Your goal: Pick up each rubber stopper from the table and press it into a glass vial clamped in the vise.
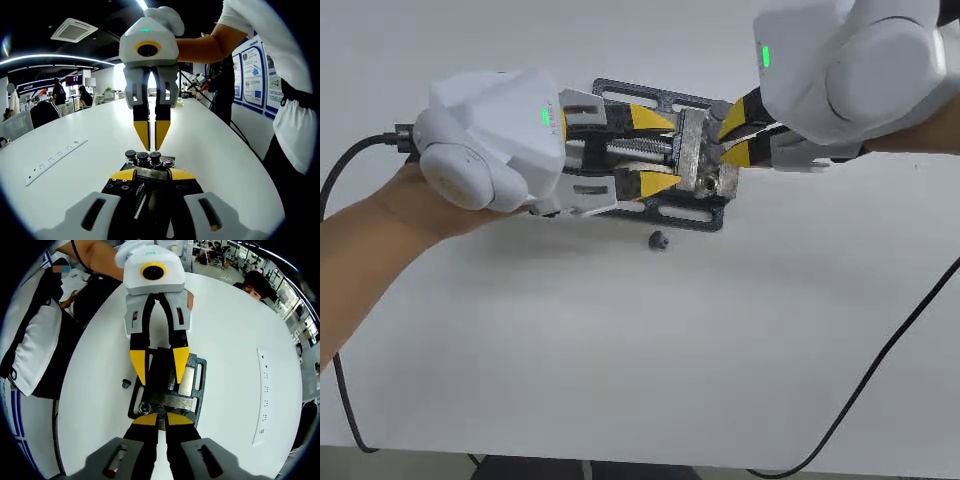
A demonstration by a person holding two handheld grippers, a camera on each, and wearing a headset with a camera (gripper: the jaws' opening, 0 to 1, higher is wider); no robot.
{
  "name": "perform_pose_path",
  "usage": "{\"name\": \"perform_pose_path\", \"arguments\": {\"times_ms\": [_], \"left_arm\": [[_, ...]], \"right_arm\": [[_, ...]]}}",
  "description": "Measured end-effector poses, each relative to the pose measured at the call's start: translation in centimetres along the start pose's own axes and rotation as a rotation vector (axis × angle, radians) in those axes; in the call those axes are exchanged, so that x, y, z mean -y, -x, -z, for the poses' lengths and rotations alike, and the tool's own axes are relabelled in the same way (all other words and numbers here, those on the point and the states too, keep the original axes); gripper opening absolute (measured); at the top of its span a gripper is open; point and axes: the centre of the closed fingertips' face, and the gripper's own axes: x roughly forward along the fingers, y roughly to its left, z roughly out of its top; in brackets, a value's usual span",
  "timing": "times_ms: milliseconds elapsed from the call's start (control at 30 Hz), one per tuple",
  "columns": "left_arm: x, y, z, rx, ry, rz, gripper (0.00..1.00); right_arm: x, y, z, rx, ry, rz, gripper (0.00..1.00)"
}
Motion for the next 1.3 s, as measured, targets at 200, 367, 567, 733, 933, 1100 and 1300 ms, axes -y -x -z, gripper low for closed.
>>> {"name": "perform_pose_path", "arguments": {"times_ms": [200, 367, 567, 733, 933, 1100, 1300], "left_arm": [[-0.10, 0.16, 0.04, -0.001, 0.000, -0.005, 0.22], [-0.10, 0.25, 0.07, -0.002, 0.000, -0.006, 0.21], [-0.08, 0.29, 0.14, -0.003, 0.002, -0.006, 0.21], [-0.03, 0.26, 0.15, -0.003, 0.002, -0.005, 0.21], [-0.12, 0.30, 0.10, -0.001, 0.004, -0.008, 0.21], [-0.20, 0.27, 0.08, 0.000, 0.004, -0.010, 0.21], [-0.15, 0.22, 0.05, -0.001, 0.002, -0.009, 0.21]], "right_arm": [[0.13, -0.11, -0.13, 0.004, 0.000, 0.005, 0.00], [0.10, -0.31, -0.06, 0.001, -0.002, -0.001, 0.00], [-0.15, -0.40, -0.05, 0.003, -0.004, -0.012, 0.01], [-0.11, -0.47, -0.12, 0.006, -0.003, -0.012, 0.01], [-0.25, -0.53, -0.11, 0.007, -0.004, -0.023, 0.02], [-0.26, -0.52, -0.04, 0.006, -0.005, -0.027, 0.02], [-0.29, -0.56, -0.03, 0.009, -0.015, -0.035, 0.02]]}}
